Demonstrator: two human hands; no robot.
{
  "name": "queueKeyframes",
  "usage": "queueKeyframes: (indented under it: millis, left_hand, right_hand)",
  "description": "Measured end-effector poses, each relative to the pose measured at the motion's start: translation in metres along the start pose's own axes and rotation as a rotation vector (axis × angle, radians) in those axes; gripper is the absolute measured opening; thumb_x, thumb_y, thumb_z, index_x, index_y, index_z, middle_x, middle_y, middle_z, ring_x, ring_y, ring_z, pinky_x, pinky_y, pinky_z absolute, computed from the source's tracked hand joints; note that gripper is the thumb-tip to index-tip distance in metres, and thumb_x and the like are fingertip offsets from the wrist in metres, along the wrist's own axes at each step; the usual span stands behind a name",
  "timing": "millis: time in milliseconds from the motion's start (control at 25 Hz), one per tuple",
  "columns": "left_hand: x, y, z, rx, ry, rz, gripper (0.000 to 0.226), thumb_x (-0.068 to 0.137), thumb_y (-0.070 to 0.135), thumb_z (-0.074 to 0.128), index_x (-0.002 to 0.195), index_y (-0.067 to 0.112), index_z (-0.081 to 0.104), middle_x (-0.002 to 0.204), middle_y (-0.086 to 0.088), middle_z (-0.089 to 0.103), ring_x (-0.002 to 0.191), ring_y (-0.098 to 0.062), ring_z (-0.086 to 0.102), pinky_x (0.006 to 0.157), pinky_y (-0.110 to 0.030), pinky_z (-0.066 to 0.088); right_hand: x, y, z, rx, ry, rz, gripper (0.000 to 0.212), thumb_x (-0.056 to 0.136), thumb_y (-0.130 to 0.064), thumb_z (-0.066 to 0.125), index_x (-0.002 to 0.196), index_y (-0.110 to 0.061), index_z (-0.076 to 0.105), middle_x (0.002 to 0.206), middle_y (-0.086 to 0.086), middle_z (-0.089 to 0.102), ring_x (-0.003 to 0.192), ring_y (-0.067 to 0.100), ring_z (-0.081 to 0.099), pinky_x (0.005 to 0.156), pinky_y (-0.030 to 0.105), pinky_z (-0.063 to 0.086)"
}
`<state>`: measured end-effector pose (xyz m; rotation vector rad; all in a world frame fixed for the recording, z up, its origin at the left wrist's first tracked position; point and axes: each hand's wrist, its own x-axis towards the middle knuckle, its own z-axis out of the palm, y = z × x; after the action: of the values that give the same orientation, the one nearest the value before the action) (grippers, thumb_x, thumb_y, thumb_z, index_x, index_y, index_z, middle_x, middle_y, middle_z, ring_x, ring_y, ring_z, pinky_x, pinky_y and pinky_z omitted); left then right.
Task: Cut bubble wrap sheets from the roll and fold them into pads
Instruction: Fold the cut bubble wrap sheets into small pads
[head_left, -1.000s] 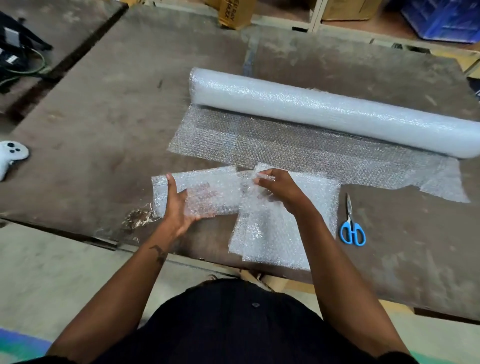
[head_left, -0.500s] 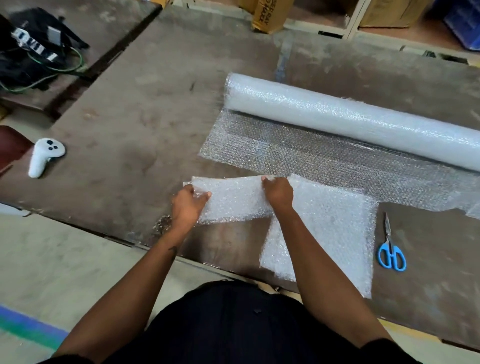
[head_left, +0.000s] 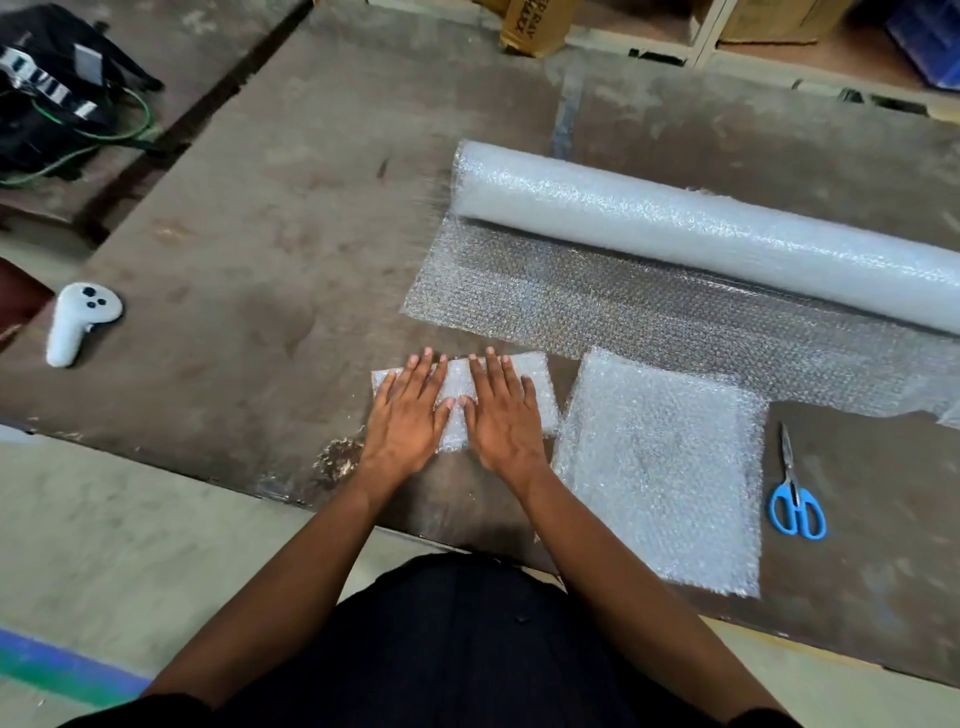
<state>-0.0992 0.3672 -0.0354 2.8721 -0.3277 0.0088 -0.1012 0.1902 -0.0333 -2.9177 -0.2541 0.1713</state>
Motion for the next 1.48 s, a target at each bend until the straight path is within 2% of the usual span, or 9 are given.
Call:
queueKeyframes:
  millis: [120, 320, 520, 720, 840, 1000, 1120, 1320, 1480]
  left_hand:
    - [-0.002, -0.012, 0.004, -0.012, -0.03, -0.002, 0.069, 0.111, 0.058, 0.025, 0.17, 0.027, 0.007, 0.177, 0.001, 0.004, 0.163, -0.017, 0.004, 0.131, -0.04, 0.009]
    - [-0.004, -0.011, 0.0, -0.014, -0.037, -0.021, 0.076, 0.107, 0.062, 0.021, 0.169, 0.019, 0.008, 0.177, -0.006, 0.001, 0.163, -0.02, 0.001, 0.132, -0.043, 0.006]
    - [-0.002, 0.028, -0.026, -0.267, 0.184, -0.005, 0.053, 0.108, 0.038, 0.047, 0.156, 0.016, 0.045, 0.163, -0.006, 0.044, 0.153, -0.021, 0.035, 0.121, -0.046, 0.027]
    - [0.016, 0.097, -0.028, -0.628, 0.09, 0.027, 0.036, 0.106, 0.028, 0.059, 0.14, 0.015, 0.063, 0.133, -0.002, 0.069, 0.119, -0.019, 0.065, 0.105, -0.038, 0.052]
    - [0.034, 0.142, -0.018, -0.738, -0.023, -0.038, 0.032, 0.104, 0.025, 0.063, 0.135, 0.014, 0.067, 0.123, -0.001, 0.075, 0.1, -0.01, 0.071, 0.091, -0.021, 0.052]
    - [0.059, 0.2, 0.005, -0.739, -0.13, -0.119, 0.044, 0.1, 0.03, 0.07, 0.14, 0.012, 0.064, 0.129, -0.01, 0.072, 0.115, -0.025, 0.07, 0.091, -0.021, 0.044]
    - [0.069, 0.227, 0.021, -0.733, -0.075, -0.22, 0.055, 0.093, 0.026, 0.08, 0.14, 0.004, 0.062, 0.128, -0.02, 0.068, 0.11, -0.027, 0.07, 0.082, -0.012, 0.034]
    - [0.066, 0.236, 0.032, -0.709, 0.016, -0.3, 0.048, 0.084, 0.032, 0.088, 0.125, 0.011, 0.072, 0.102, -0.008, 0.074, 0.088, -0.016, 0.068, 0.086, -0.028, 0.051]
    - [0.06, 0.244, 0.032, -0.633, 0.074, -0.312, 0.062, 0.084, 0.035, 0.089, 0.134, 0.01, 0.062, 0.114, -0.007, 0.068, 0.094, -0.016, 0.065, 0.078, -0.027, 0.044]
  right_hand:
    - [-0.006, 0.022, 0.005, 0.053, 0.026, 0.07, 0.075, 0.11, -0.064, 0.012, 0.171, -0.024, -0.004, 0.178, 0.001, -0.013, 0.164, 0.02, -0.012, 0.132, 0.045, -0.005]
    - [-0.007, 0.028, 0.0, 0.137, 0.069, 0.178, 0.078, 0.109, -0.064, 0.009, 0.171, -0.016, -0.002, 0.178, 0.005, -0.008, 0.164, 0.023, -0.01, 0.133, 0.049, 0.005]
    - [-0.018, 0.039, -0.03, 0.197, 0.215, 0.192, 0.072, 0.113, -0.055, 0.021, 0.167, -0.008, 0.025, 0.174, 0.012, 0.027, 0.162, 0.027, 0.023, 0.131, 0.047, 0.019]
    - [-0.051, 0.08, -0.036, 0.114, 0.368, 0.295, 0.054, 0.113, -0.042, 0.037, 0.152, -0.007, 0.048, 0.153, 0.015, 0.054, 0.143, 0.031, 0.049, 0.114, 0.048, 0.039]
    - [-0.082, 0.109, -0.035, 0.04, 0.399, 0.325, 0.046, 0.111, -0.037, 0.044, 0.147, -0.009, 0.054, 0.149, 0.013, 0.057, 0.138, 0.03, 0.053, 0.106, 0.048, 0.043]
    - [-0.119, 0.152, -0.037, 0.019, 0.371, 0.35, 0.047, 0.111, -0.038, 0.047, 0.15, -0.011, 0.052, 0.152, 0.012, 0.055, 0.14, 0.028, 0.052, 0.106, 0.049, 0.044]
    - [-0.134, 0.179, -0.038, 0.056, 0.246, 0.308, 0.054, 0.112, -0.042, 0.042, 0.158, -0.016, 0.043, 0.163, 0.009, 0.045, 0.15, 0.027, 0.042, 0.113, 0.052, 0.041]
    - [-0.143, 0.195, -0.04, 0.144, 0.077, 0.235, 0.061, 0.11, -0.043, 0.043, 0.165, -0.021, 0.031, 0.176, 0.005, 0.023, 0.162, 0.026, 0.02, 0.121, 0.051, 0.028]
    - [-0.14, 0.202, -0.05, 0.217, 0.015, 0.21, 0.065, 0.109, -0.042, 0.047, 0.167, -0.021, 0.027, 0.177, 0.004, 0.018, 0.164, 0.025, 0.014, 0.124, 0.051, 0.022]
